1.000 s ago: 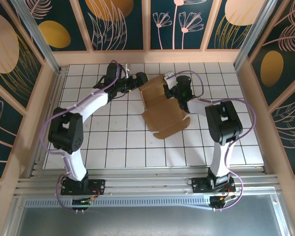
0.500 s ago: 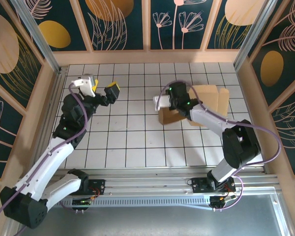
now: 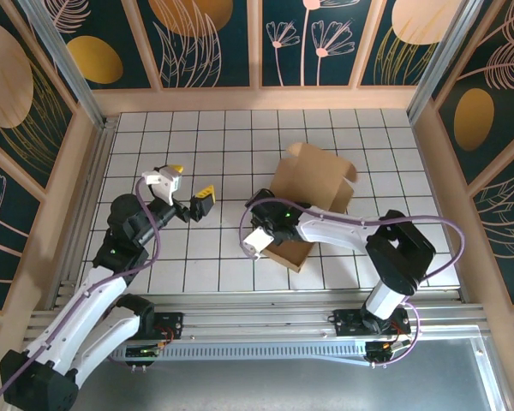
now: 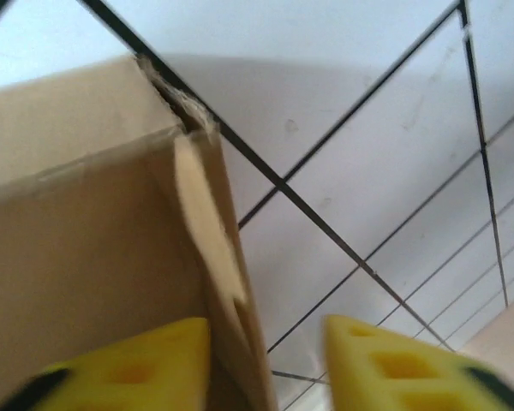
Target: Fold the paper box
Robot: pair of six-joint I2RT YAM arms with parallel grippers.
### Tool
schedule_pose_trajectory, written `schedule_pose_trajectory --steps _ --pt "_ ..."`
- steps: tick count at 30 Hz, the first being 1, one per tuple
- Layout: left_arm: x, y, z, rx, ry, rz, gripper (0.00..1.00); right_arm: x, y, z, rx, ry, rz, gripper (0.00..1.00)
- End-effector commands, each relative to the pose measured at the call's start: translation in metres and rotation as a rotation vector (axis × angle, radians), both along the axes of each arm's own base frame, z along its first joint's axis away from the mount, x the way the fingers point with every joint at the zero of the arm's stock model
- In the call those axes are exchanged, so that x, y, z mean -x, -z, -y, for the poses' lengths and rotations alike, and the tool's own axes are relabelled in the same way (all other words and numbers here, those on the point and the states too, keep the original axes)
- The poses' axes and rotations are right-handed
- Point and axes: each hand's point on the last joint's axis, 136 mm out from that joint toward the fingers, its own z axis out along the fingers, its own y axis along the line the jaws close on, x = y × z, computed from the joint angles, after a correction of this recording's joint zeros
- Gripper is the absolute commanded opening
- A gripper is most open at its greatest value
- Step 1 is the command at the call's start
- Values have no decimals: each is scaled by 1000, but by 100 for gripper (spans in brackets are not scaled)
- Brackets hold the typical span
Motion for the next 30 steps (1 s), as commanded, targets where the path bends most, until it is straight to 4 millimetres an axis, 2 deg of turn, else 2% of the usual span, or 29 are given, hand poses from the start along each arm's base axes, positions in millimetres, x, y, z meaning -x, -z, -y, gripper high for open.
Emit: schedule_pose_trajectory --steps 1,6,8,9,11,12,14,16,18,21,24,27,30 --pt "18 -3 13 -41 114 61 99 4 -16 4 31 48 -16 65" --pt "23 -2 23 -29 183 48 99 4 -37 -5 -50 155 -21 65" --pt "27 -2 29 -22 235 38 99 -3 -62 -21 -207 301 -26 64" --pt "30 -2 33 -19 265 35 99 -9 -77 -30 -304 396 -25 64" --pt "39 -3 41 -6 341 18 99 -29 -121 -41 -580 691 -14 64" --pt "43 -4 44 0 377 12 99 -40 -139 -39 -710 841 -5 64" --pt "52 -6 52 17 459 -11 99 -58 -169 -9 -992 1254 31 64" --pt "59 -6 59 26 521 -41 99 -54 -165 24 -1094 1597 -39 62" --pt "61 -2 65 22 544 -86 99 -42 -146 41 -1120 1840 -218 62" --pt "64 13 78 -26 540 -166 99 -23 -132 60 -1280 2063 -522 61" --pt "75 27 97 -65 557 -224 99 -2 -115 98 -1452 2298 -731 64" --pt "83 33 108 -14 590 -290 99 17 -93 122 -1544 2378 -797 65" --pt "92 40 118 -2 621 -307 99 29 -60 131 -1470 2436 -761 66"
